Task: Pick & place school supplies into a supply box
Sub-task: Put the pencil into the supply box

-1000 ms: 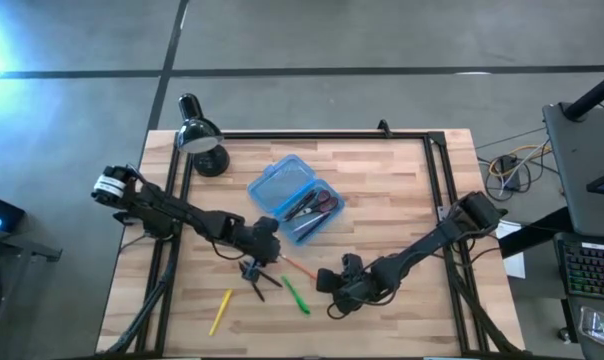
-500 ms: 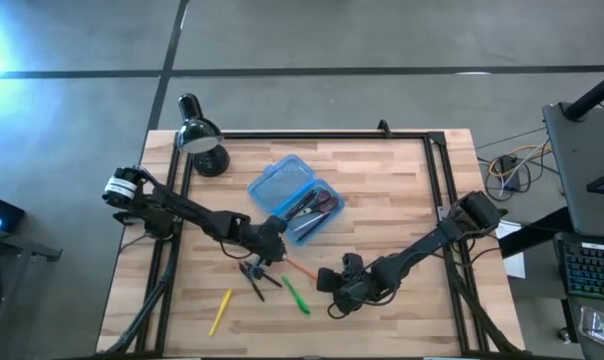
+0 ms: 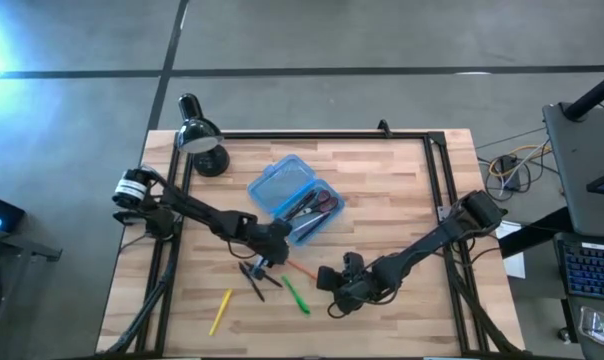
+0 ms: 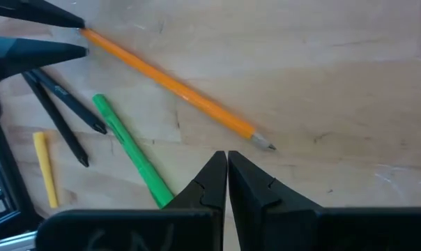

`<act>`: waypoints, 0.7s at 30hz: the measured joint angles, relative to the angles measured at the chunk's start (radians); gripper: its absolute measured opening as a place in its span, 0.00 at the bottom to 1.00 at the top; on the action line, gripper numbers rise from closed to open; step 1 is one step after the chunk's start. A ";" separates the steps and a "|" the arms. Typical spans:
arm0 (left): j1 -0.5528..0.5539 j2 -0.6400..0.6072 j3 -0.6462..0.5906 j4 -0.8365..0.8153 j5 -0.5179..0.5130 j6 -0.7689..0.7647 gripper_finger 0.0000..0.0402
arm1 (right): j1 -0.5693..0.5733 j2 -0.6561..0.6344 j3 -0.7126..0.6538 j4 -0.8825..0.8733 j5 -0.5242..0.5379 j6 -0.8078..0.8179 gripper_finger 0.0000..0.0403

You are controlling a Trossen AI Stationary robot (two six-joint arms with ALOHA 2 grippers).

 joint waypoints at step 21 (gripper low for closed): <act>0.007 0.006 0.000 0.002 0.000 -0.005 0.21 | 0.002 0.031 -0.002 0.003 -0.034 0.019 0.02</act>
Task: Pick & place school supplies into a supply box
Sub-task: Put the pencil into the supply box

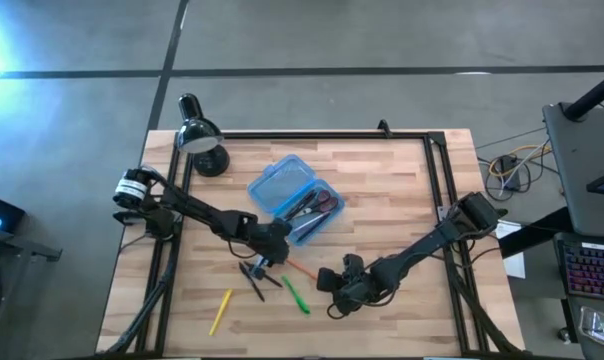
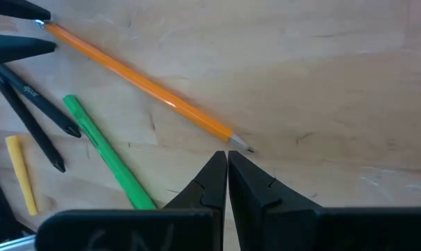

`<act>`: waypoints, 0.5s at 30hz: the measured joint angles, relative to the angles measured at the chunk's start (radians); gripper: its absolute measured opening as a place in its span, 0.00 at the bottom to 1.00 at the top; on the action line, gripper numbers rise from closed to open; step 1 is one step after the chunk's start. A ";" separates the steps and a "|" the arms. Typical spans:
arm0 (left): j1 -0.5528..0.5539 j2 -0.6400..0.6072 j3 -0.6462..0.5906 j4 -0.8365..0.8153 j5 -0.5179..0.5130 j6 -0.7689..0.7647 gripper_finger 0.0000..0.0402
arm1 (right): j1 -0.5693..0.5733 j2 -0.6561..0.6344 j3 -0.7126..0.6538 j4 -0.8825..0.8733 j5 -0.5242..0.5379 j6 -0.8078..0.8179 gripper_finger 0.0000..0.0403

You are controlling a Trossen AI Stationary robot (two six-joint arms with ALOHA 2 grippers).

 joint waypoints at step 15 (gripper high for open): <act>0.000 0.000 0.000 0.000 -0.001 -0.002 0.21 | -0.013 0.003 -0.028 0.007 0.003 0.002 0.02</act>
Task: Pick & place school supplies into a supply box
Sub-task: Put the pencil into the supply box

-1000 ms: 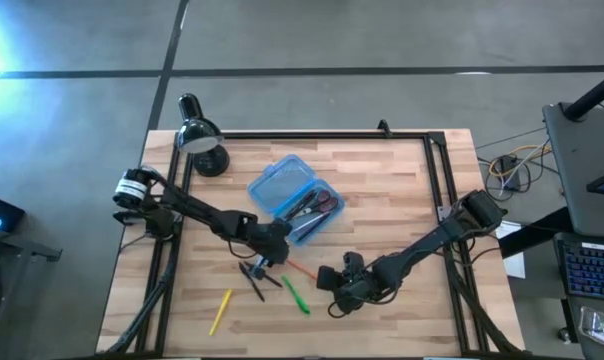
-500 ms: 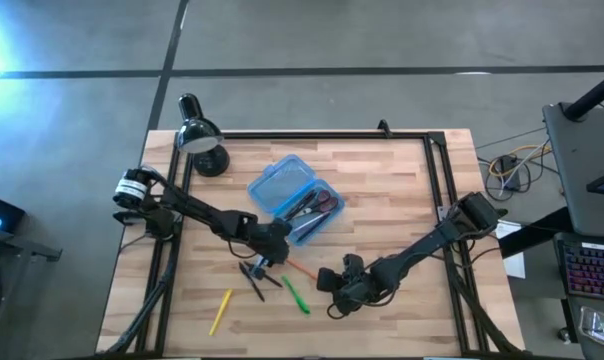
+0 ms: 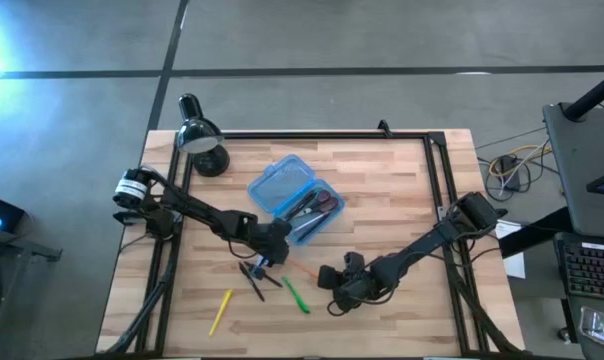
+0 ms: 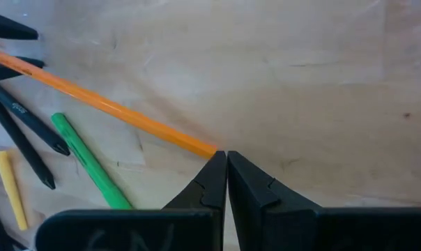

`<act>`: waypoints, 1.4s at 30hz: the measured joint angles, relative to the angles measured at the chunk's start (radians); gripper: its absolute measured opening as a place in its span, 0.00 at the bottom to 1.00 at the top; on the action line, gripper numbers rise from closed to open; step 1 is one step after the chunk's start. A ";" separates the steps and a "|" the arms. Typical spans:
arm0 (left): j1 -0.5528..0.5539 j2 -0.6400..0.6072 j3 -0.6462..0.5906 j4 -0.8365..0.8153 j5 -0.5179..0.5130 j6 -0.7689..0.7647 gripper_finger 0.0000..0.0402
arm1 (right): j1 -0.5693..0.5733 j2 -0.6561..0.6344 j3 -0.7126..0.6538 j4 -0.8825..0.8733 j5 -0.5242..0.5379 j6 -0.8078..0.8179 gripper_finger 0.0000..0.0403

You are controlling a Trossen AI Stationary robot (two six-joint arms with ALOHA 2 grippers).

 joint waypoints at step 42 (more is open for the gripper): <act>0.014 -0.044 0.107 -0.221 -0.037 -0.125 0.01 | 0.075 -0.248 0.063 -0.529 0.173 -0.005 0.02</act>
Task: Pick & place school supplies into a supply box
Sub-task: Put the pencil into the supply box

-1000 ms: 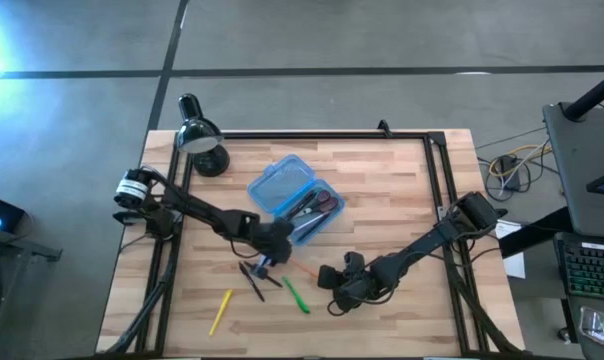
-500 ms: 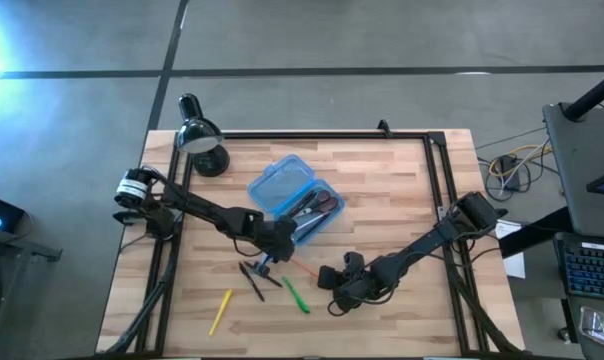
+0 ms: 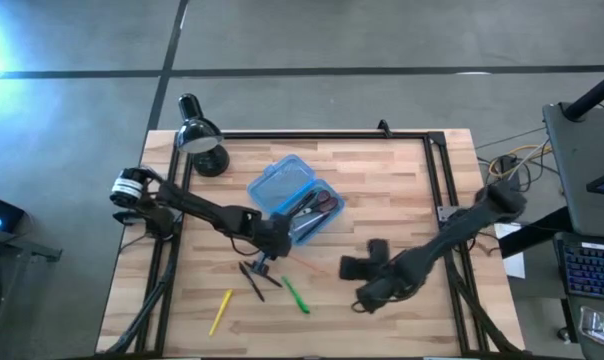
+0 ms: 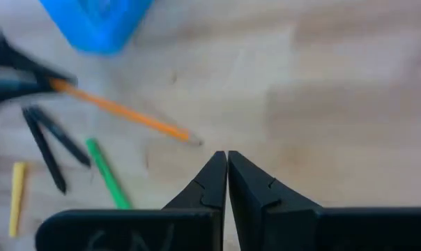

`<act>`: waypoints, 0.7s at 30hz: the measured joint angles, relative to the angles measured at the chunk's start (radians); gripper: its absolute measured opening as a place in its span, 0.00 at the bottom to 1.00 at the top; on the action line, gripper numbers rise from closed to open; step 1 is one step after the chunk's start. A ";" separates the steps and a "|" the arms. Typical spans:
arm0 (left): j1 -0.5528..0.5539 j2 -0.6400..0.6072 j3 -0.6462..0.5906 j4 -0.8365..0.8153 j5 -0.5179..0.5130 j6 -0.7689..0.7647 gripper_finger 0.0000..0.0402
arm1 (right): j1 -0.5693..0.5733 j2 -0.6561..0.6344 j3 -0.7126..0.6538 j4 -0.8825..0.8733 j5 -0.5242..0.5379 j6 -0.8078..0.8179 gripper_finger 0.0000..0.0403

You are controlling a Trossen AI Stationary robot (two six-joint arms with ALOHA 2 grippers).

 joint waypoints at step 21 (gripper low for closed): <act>0.245 -0.034 0.025 -0.068 -0.042 -0.755 0.01 | 0.024 -0.181 -0.157 -0.121 0.094 -0.046 0.02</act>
